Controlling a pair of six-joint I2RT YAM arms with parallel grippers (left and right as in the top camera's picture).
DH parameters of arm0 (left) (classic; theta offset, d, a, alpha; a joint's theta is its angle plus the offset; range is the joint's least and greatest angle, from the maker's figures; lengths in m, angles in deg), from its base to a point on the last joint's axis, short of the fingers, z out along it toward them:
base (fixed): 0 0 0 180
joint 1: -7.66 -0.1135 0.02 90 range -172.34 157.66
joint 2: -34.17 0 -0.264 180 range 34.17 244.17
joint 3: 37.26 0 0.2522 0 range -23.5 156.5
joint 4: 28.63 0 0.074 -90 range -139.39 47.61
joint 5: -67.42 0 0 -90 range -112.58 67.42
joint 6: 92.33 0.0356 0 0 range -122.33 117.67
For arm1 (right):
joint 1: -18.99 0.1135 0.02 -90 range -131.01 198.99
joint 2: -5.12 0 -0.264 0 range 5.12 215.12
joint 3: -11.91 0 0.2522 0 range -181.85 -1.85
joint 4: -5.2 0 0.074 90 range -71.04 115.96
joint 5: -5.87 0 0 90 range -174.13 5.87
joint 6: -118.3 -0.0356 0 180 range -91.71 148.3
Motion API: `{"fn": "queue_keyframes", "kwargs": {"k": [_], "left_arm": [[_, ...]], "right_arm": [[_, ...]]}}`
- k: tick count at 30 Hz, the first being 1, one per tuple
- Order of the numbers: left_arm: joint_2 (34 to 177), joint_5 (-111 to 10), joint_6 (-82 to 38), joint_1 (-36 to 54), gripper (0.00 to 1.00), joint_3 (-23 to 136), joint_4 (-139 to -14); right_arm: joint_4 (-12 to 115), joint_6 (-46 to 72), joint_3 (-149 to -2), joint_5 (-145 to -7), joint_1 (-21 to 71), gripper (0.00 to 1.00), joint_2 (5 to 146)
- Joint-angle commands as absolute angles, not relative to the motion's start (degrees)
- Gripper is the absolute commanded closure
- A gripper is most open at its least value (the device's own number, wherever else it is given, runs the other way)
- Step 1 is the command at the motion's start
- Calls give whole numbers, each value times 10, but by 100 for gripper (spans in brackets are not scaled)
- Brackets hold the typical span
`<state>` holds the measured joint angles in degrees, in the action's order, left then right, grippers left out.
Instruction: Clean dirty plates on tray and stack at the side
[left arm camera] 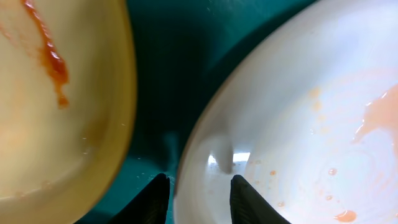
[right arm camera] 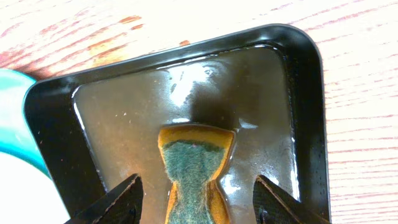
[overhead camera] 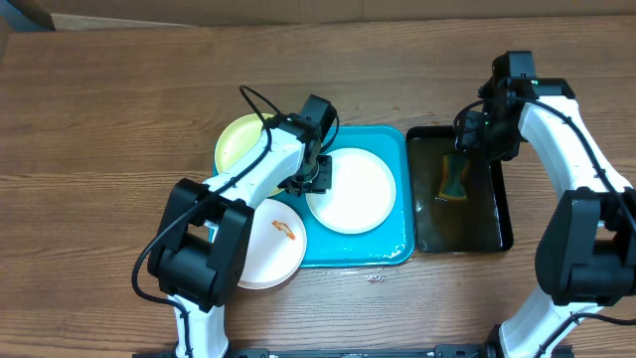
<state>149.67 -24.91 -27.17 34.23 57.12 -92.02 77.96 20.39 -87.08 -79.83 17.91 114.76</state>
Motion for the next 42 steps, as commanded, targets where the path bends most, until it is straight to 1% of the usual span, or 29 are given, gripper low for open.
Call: {"fn": "queue_keyframes", "kwargs": {"k": [1,2,5,11,18,24,25,27,29,32,36,42], "left_arm": [[1489,-256,-283,357,69,552,-907],[1489,-256,-283,359,73,550,-905],[1489,-256,-283,361,96,550,-905],[1489,-256,-266,348,96,575,-924],[1486,-255,-246,308,96,657,-991],[1486,-256,-228,290,96,716,-1010],[1486,-256,-221,290,96,730,-1014],[1486,-256,-216,290,96,752,-1018],[1486,-257,-216,291,96,774,-1020],[1486,-258,-216,303,96,797,-1010],[1486,-250,-216,334,96,804,-986],[1486,-190,-216,401,96,804,-930]], "right_arm": [[773,185,-878,-795,157,42,1135],[771,182,-878,-793,152,42,1135],[770,182,-881,-777,137,42,1135],[789,179,-910,-776,105,41,1134],[809,178,-930,-776,58,41,1135],[808,178,-929,-776,30,41,1135],[808,178,-929,-776,27,39,1135],[808,178,-929,-777,22,32,1135],[804,178,-929,-779,17,21,1135],[797,178,-929,-826,16,0,1135],[774,178,-918,-877,16,0,1136],[744,177,-918,-895,13,0,1145]]}}
